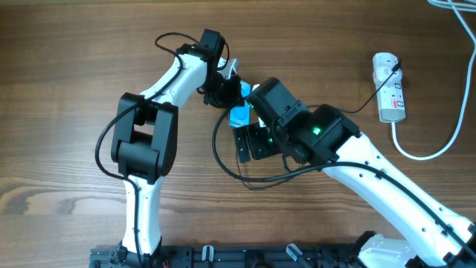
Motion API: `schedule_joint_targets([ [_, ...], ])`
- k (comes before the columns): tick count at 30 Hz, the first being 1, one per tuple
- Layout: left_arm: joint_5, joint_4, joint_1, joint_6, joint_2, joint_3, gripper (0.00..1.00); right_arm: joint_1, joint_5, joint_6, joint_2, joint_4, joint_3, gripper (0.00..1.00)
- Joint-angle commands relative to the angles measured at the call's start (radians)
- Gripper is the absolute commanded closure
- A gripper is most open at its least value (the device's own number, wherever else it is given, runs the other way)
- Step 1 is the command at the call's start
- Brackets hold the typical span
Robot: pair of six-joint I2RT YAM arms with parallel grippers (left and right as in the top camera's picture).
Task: Plug charger to phone and switch on socket
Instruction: 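Lower the plugged phone flat onto the table with both grippers, then open both grippers and withdraw them from the phone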
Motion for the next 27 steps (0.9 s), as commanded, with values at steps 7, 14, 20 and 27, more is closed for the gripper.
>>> schedule_joint_targets([
  [7, -0.189, -0.066, 0.008, 0.006, 0.025, 0.004, 0.53, -0.003, -0.009, 0.024, 0.011, -0.009, -0.003, 0.00],
  [14, -0.207, -0.122, 0.022, 0.005, 0.005, 0.004, 0.24, -0.102, -0.009, 0.038, 0.010, -0.045, -0.003, 0.00],
  [20, -0.207, -0.129, 0.058, -0.002, -0.174, 0.006, 0.00, -0.362, 0.041, 0.022, 0.010, -0.075, 0.011, 0.00],
  [27, -0.233, -0.124, 0.079, -0.031, -0.442, 0.006, 0.00, -0.807, 0.182, 0.098, 0.038, 0.071, 0.027, 0.00],
])
